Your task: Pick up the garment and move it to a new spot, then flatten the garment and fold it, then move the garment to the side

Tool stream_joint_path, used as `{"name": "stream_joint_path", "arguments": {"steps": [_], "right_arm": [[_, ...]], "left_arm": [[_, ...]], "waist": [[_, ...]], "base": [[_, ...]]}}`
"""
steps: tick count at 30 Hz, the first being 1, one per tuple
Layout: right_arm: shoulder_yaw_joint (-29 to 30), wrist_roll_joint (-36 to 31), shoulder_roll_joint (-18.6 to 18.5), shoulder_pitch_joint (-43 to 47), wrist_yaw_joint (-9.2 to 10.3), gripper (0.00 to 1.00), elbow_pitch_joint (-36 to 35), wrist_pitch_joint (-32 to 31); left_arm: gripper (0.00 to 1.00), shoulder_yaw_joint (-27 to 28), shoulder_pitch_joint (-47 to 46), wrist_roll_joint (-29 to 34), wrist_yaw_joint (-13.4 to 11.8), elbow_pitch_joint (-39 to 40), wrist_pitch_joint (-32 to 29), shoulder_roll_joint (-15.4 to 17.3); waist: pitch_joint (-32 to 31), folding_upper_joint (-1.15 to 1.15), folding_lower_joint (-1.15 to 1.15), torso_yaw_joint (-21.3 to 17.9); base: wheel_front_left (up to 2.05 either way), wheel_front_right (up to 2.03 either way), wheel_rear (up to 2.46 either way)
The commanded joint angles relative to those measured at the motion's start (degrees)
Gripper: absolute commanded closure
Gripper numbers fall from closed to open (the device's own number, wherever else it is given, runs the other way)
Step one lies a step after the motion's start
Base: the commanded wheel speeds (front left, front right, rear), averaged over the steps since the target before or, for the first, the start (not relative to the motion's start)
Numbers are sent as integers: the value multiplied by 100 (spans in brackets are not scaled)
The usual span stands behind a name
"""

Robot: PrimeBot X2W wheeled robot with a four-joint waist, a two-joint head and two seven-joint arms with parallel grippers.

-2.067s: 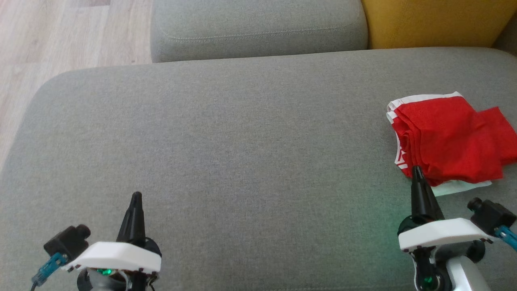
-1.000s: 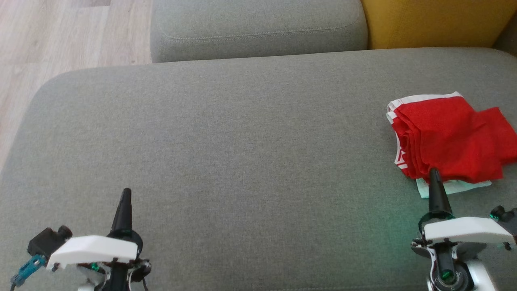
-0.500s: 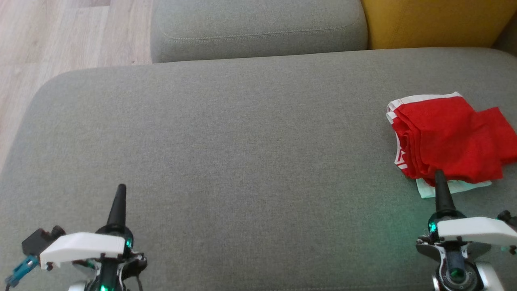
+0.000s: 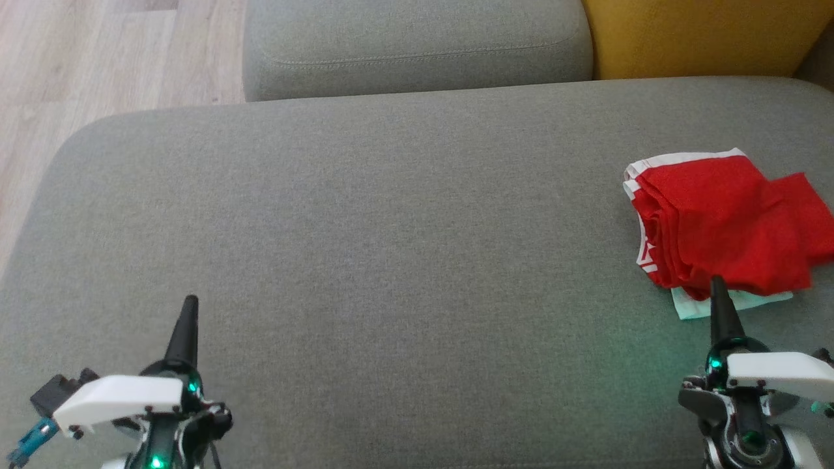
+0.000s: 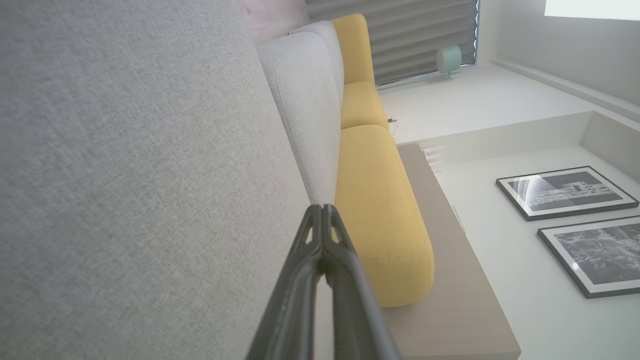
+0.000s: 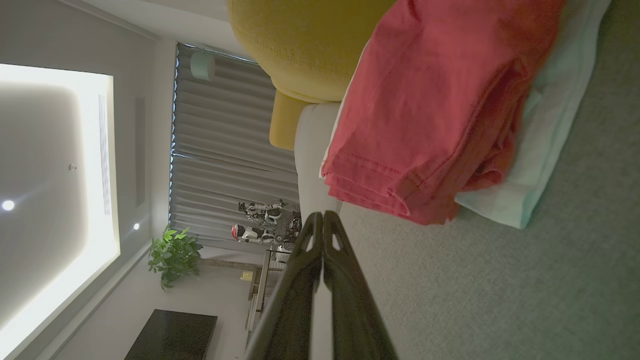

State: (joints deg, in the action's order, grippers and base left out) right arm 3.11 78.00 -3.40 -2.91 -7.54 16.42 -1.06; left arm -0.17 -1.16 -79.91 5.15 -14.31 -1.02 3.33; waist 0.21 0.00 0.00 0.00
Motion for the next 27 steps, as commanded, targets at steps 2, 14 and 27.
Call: {"name": "stream_joint_path", "arguments": {"steps": [2, 14, 27], "right_arm": [[-42, 252, -95, -296, 5, 100, -233, -66], [79, 1086, -89, -305, 5, 100, -244, -270], [165, 1563, -75, -311, 5, 100, -250, -402]], "left_arm": [[100, 244, -363, -211, 90, 158, -77, 93], [100, 395, -441, -948, 181, 80, -280, 90], [100, 498, -488, -1368, 234, 34, -410, 78]], "waist": [[0, 0, 0, 0], [-2, 0, 0, 0], [-3, 0, 0, 0]], "base": [[0, 0, 0], [0, 0, 0], [0, 0, 0]]}}
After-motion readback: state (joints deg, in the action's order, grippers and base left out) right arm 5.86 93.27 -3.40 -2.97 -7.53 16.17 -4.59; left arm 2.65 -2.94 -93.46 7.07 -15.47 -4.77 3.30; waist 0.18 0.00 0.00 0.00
